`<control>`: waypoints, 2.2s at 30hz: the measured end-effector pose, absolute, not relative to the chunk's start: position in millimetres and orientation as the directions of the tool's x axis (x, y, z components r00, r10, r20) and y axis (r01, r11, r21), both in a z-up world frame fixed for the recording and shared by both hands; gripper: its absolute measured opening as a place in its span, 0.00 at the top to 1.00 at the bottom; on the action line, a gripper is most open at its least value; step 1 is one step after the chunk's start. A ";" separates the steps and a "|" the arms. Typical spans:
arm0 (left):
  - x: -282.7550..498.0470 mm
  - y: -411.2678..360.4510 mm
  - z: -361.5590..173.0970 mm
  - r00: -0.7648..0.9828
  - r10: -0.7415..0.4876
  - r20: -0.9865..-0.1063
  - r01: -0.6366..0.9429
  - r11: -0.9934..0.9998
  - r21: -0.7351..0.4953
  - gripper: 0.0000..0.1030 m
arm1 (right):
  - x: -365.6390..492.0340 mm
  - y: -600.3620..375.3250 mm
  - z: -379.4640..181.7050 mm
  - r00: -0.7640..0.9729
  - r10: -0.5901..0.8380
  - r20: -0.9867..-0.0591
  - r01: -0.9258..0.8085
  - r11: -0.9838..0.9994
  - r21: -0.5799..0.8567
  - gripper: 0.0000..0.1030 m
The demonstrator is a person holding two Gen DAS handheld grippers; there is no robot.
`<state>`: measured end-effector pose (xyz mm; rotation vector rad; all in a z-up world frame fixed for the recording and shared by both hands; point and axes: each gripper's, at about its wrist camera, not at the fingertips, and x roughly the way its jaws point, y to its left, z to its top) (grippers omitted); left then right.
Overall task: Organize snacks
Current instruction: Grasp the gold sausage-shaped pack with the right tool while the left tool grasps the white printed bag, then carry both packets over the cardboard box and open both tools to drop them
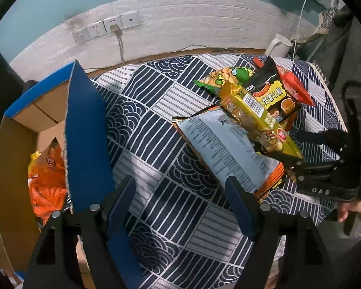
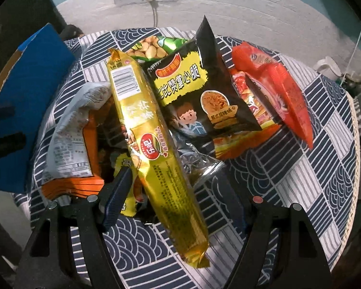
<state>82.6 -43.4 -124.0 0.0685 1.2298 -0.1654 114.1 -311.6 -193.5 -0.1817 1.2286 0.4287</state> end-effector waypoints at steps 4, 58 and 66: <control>87.6 -47.3 -126.5 0.315 -0.094 -0.945 0.159 0.986 -0.045 0.24 | 113.9 -306.9 -202.4 0.237 0.217 -0.947 -0.439 0.893 0.094 0.42; 136.6 -69.2 -184.3 0.168 -0.241 -0.956 -0.043 0.967 -0.251 0.65 | 93.0 -403.6 -118.9 0.493 0.293 -0.820 -0.344 0.930 0.125 0.75; 119.0 -62.7 -153.3 0.241 -0.187 -0.952 0.054 0.982 -0.179 0.66 | 90.6 -395.1 -103.2 0.518 0.294 -0.803 -0.354 0.928 0.112 0.75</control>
